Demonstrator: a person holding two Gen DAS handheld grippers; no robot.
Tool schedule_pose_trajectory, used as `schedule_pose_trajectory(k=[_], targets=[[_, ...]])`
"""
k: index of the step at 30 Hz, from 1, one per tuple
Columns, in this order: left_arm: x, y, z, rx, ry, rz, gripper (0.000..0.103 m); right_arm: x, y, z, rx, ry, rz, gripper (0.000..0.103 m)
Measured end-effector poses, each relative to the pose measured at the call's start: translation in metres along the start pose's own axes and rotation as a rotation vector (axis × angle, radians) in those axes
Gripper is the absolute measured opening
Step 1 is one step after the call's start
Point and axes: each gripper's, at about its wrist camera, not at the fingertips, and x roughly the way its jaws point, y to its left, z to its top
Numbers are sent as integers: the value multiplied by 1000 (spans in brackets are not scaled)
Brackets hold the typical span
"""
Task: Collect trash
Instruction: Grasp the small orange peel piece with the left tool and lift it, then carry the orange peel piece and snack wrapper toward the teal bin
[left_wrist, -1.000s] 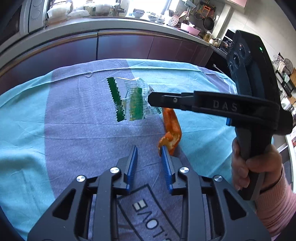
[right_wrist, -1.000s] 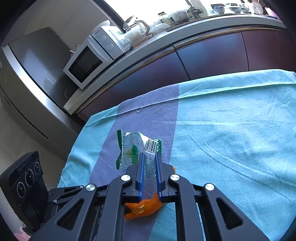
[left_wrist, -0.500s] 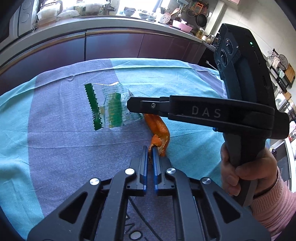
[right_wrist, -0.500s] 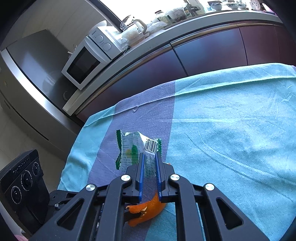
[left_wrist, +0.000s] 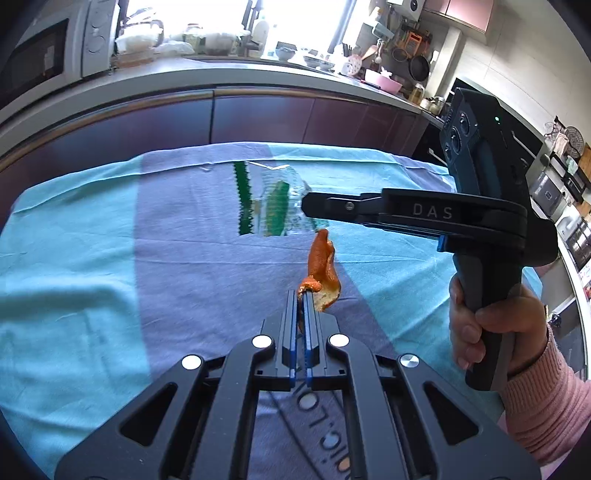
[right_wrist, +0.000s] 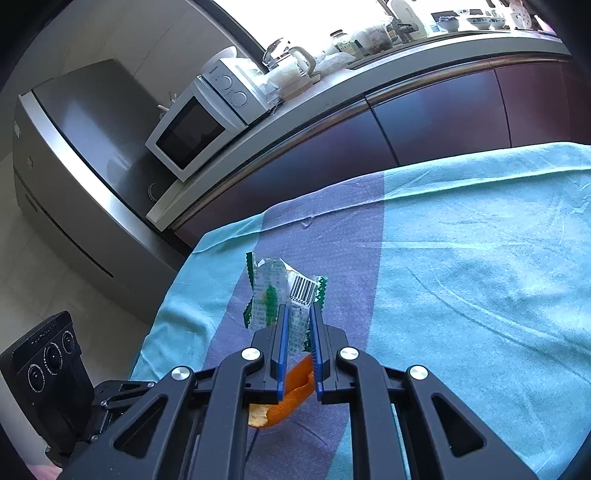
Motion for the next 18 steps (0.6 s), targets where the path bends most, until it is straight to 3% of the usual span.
schedule_pose_trajectory(k=[18], targets=[[-100, 60, -53, -91, -86, 153, 3, -3, 55, -38, -12, 2, 139, 10]])
